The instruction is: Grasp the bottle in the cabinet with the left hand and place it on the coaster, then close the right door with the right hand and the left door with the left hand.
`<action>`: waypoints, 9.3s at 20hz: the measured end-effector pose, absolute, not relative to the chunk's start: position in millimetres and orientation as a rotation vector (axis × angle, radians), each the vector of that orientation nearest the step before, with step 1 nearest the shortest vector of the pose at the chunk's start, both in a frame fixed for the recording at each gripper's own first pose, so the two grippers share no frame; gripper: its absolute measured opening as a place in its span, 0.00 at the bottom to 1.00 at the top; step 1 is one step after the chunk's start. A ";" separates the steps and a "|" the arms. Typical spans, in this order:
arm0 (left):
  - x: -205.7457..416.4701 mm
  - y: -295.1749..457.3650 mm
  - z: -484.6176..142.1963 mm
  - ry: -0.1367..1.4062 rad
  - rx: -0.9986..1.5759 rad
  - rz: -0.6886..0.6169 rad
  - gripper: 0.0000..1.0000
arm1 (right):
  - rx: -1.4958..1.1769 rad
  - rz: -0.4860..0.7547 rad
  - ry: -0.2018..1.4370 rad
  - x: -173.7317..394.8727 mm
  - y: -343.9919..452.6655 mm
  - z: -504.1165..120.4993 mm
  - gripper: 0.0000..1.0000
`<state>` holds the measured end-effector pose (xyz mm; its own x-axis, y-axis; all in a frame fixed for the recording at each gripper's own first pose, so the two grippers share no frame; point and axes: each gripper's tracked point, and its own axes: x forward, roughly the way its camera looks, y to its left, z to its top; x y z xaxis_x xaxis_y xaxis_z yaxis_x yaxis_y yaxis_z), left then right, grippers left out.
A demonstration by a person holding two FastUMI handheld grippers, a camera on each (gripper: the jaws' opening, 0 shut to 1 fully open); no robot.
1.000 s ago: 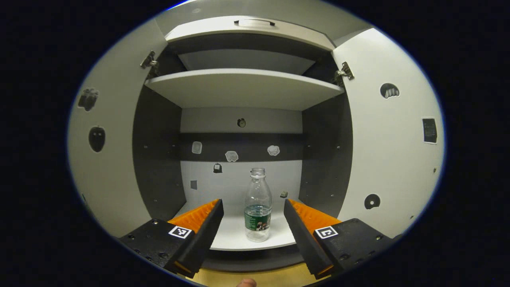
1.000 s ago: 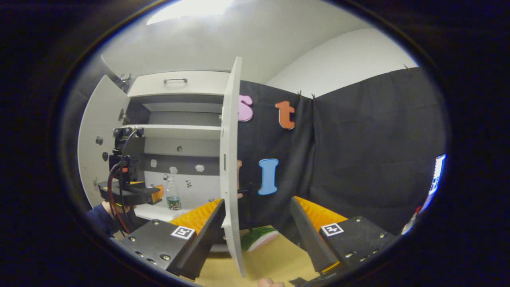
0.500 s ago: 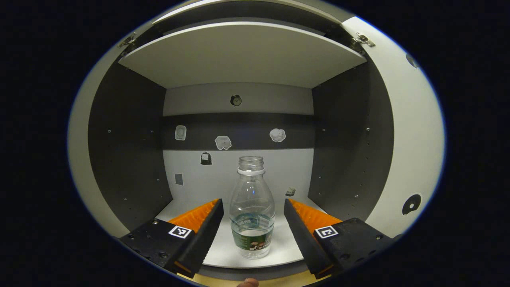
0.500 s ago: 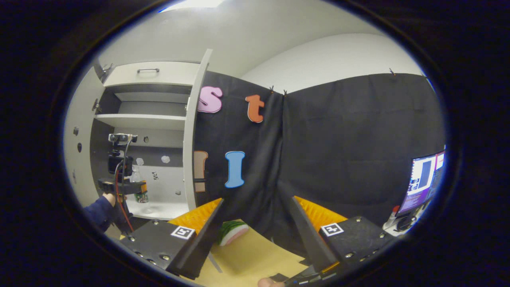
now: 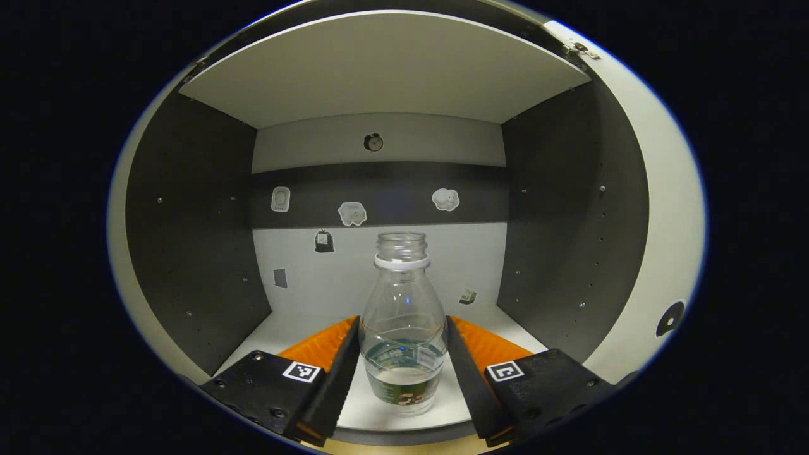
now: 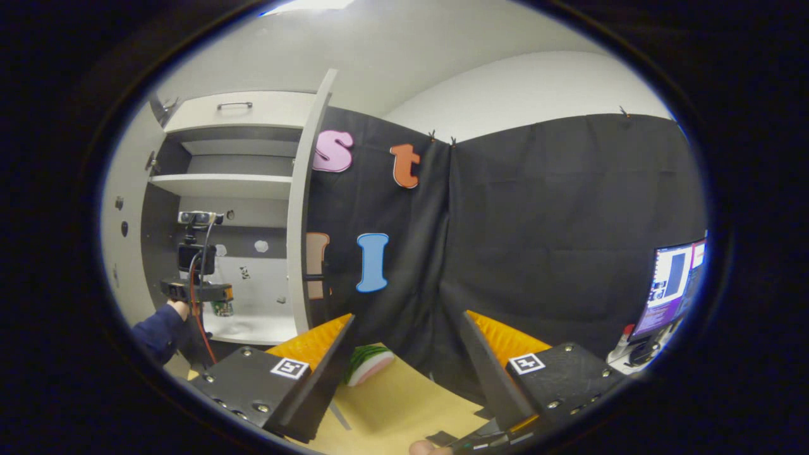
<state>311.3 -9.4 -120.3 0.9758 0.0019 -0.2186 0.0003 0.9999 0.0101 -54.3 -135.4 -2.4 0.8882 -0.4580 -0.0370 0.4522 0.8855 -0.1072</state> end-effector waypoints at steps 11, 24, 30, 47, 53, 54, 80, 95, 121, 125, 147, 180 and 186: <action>219.1 -10.7 -92.7 0.158 -0.019 -0.123 0.80 | -0.083 -0.381 0.042 -47.9 -134.8 5.1 0.99; 90.3 4.3 -173.1 0.191 0.044 -0.130 0.81 | -0.102 -0.213 0.026 -42.1 -103.3 12.0 0.99; 53.2 -7.7 -228.2 0.206 -0.037 -0.224 0.80 | -0.118 -0.187 0.010 -42.7 -98.2 15.9 0.99; 5.8 26.8 -401.2 0.514 -0.210 -0.148 0.81 | -0.140 -0.215 0.023 -51.0 -105.3 12.0 0.99; 4.0 18.5 -421.0 0.547 -0.196 -0.141 0.81 | -0.151 -0.228 0.033 -50.5 -111.7 9.0 0.99; 6.1 17.3 -419.1 0.528 -0.188 -0.142 0.82 | -0.153 -0.230 0.035 -51.0 -112.3 7.5 0.99; -30.6 3.1 -408.4 0.549 -0.149 -0.181 0.84 | -0.115 -0.209 0.075 -46.9 -108.3 -15.8 0.99; -20.3 -3.5 -326.8 0.443 -0.091 -0.212 0.85 | -0.099 -0.207 0.094 -43.9 -109.5 -24.7 0.99; -31.8 76.5 0.7 0.017 -0.001 0.110 0.96 | -0.052 -0.117 0.056 38.2 -108.5 -20.6 0.99; -41.3 97.3 -5.9 0.024 -0.022 0.179 0.96 | -0.070 -0.114 0.045 43.4 -103.4 -18.7 0.98; -60.3 118.4 -20.1 0.041 -0.017 0.234 0.97 | -0.111 0.170 0.015 81.6 0.1 -6.5 0.98; -97.4 230.2 -28.0 0.026 -0.052 0.458 0.96 | -0.017 0.216 0.054 176.4 131.0 -34.6 1.00; -96.5 253.1 -27.8 0.038 -0.026 0.454 0.93 | 0.003 0.161 0.050 189.3 140.2 -39.3 1.00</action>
